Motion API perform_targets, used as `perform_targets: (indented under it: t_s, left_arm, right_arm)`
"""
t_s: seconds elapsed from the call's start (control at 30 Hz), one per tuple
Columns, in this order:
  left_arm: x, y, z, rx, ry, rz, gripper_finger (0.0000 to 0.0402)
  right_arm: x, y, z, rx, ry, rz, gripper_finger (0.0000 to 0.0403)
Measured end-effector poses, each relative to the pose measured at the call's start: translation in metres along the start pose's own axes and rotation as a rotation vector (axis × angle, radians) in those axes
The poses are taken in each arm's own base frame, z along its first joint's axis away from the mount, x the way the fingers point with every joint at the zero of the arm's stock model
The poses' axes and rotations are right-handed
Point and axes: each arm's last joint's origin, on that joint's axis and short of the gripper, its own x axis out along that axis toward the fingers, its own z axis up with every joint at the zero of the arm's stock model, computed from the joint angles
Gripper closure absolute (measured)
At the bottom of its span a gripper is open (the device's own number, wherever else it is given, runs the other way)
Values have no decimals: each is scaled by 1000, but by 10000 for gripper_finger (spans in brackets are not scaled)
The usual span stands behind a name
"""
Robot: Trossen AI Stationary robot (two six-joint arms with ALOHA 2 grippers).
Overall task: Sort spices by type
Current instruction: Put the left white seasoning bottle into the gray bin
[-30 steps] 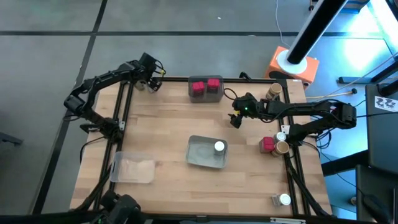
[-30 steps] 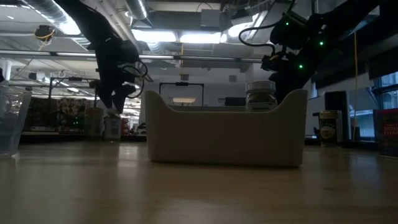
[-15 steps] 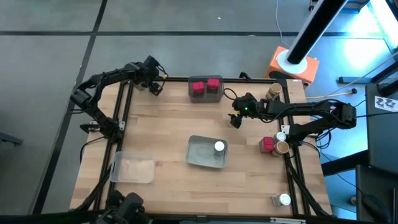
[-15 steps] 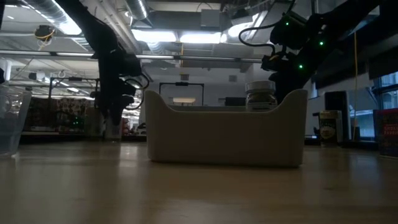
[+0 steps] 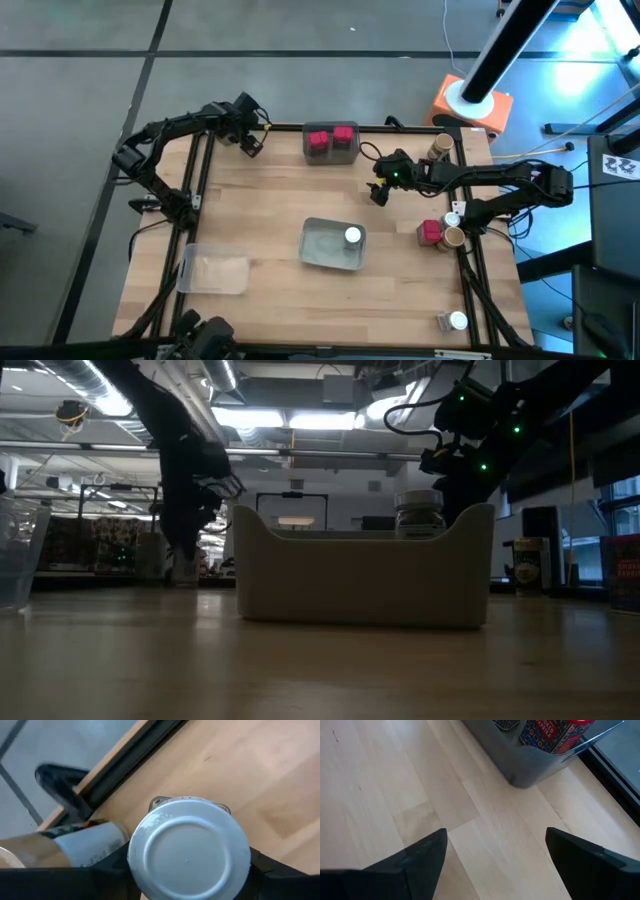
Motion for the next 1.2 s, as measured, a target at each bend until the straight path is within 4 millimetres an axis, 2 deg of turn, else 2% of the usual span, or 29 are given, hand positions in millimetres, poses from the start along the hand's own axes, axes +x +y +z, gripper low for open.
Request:
perform_targets:
  t_s: [0.23, 0.37, 0.53, 0.83, 0.97, 1.2]
  left_arm:
    - [-32, -23, 1, 101, -118, -21, 213]
    - [-49, -47, 0, 257, -189, -50, 212]
    - [-64, -76, -5, 374, -240, -87, 212]
    - [-85, -124, -12, 501, -343, -159, 213]
    - [-102, -142, -13, 526, -408, -198, 213]
    - [-126, -180, -27, 624, -517, -298, 212]
  right_arm:
    - [0, 0, 0, -1, 0, 1, 65]
    - [0, 0, 0, -1, 0, 1, 65]
    - [0, 0, 1, 1, -5, 3, 65]
    - [0, 1, 2, 4, -19, 18, 65]
    - [0, 1, 2, 4, -19, 19, 65]
    - [0, 1, 2, 3, -19, 18, 65]
